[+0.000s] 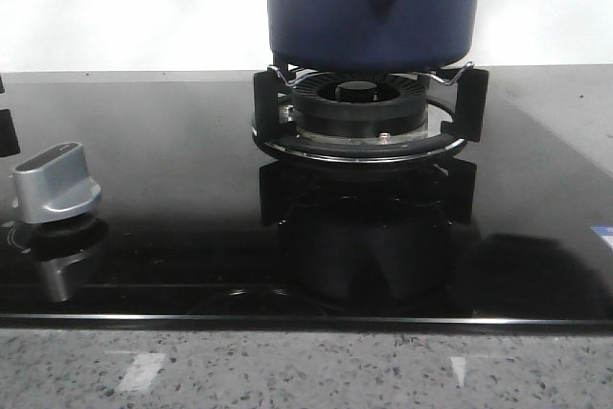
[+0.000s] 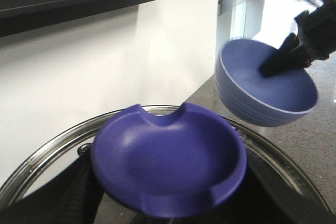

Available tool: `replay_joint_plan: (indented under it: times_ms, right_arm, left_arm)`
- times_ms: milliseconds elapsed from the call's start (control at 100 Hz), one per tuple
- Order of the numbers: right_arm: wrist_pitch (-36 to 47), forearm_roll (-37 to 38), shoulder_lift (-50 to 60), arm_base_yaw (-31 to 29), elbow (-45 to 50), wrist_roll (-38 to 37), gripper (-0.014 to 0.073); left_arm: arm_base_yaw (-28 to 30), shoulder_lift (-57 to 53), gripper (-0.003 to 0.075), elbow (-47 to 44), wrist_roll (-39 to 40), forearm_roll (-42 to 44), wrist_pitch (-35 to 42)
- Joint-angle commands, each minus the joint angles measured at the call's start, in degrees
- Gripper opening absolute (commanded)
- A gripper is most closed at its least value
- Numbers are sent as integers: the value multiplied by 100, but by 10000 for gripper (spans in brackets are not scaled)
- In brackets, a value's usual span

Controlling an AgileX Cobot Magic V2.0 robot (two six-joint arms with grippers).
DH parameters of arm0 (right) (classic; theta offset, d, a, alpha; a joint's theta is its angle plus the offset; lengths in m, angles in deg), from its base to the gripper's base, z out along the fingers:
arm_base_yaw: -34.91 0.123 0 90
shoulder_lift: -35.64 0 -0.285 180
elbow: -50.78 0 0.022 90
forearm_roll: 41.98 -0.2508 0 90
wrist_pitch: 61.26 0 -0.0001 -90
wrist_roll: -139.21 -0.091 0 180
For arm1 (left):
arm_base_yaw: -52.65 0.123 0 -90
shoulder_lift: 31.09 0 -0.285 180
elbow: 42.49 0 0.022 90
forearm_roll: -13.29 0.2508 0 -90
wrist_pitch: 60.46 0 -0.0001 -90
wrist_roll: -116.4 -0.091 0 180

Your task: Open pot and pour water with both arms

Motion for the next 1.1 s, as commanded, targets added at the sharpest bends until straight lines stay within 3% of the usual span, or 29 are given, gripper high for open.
replay_joint_plan:
  times_ms: [0,260,470,780,880,1090]
  right_arm:
    - [-427,-39,201,-550,-17,-8,-47]
    - [-392,-189,46,-1444,1167,-8,-47]
    - [-52,-189,46,-1480,1875,1,-47]
    - [-82,-125,46,-1480,1948,1,-38]
    - [-133,-125,46,-1480,1948,1,40]
    - [-162,-254,46,-1480,1938,1,377]
  left_arm:
    - [-238,-318,293,243,-7,-619,187]
    - [-844,-216,293,243,-156,-629,581]
    - [-1036,37,293,243,-156,-670,571]
    - [-1256,354,293,243,-156,-679,416]
    - [-1312,408,293,243,-156,-668,398]
    - [-1326,498,293,243,-156,-720,387]
